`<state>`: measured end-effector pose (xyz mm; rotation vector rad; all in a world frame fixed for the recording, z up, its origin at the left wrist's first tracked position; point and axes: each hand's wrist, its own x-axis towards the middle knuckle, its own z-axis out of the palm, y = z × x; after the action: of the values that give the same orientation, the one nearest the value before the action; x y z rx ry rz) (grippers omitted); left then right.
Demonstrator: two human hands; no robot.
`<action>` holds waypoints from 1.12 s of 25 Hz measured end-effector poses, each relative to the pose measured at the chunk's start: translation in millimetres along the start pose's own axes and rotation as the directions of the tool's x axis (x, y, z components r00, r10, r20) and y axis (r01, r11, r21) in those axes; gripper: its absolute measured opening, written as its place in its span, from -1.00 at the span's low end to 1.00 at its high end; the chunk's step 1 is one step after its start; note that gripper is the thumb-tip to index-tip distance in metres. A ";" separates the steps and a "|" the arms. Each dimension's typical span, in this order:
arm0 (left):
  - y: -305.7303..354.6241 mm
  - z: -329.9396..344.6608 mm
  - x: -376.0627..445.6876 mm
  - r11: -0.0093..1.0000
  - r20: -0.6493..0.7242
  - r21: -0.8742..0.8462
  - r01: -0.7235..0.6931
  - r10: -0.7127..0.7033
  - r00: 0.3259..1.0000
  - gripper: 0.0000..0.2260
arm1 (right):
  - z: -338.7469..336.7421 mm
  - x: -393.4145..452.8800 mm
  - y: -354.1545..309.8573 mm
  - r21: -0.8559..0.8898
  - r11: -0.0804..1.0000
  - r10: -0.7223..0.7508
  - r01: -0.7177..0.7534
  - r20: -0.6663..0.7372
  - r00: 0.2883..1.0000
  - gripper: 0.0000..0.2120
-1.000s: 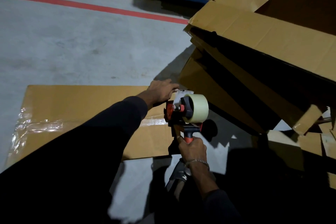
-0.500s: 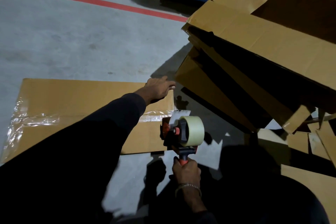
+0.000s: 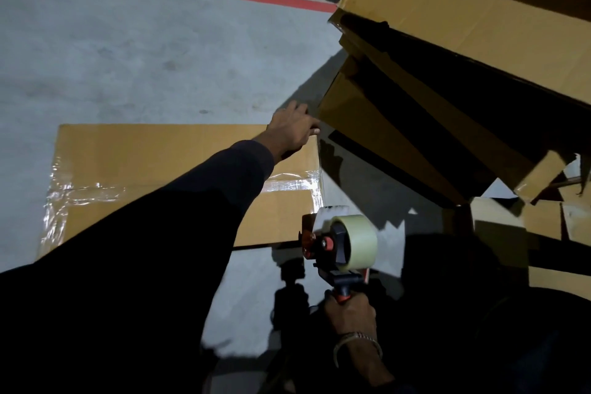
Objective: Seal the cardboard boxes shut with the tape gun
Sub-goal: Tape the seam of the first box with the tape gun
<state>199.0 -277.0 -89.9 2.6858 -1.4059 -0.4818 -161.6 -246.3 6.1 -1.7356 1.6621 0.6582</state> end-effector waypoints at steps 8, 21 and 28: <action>51.8 61.3 -100.1 0.797 -0.025 0.195 -0.572 0.587 0.809 -0.59 | 8.5 24.1 13.2 0.012 1.000 -0.010 0.010 -0.025 1.000 -0.64; 63.7 77.7 -102.8 0.847 0.006 -0.041 -0.530 0.531 0.847 -0.59 | 2.4 8.2 28.0 0.072 0.997 -0.005 0.007 -0.027 1.000 -0.61; 66.3 69.9 -106.2 0.855 0.036 -0.102 -0.509 0.515 0.857 -0.68 | 2.9 -7.0 38.7 0.208 0.974 0.075 -0.091 0.085 0.994 -0.62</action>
<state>68.7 -223.4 -116.8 2.1076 -1.9714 -0.5573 -200.4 -239.3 5.2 -1.4805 1.6932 0.5559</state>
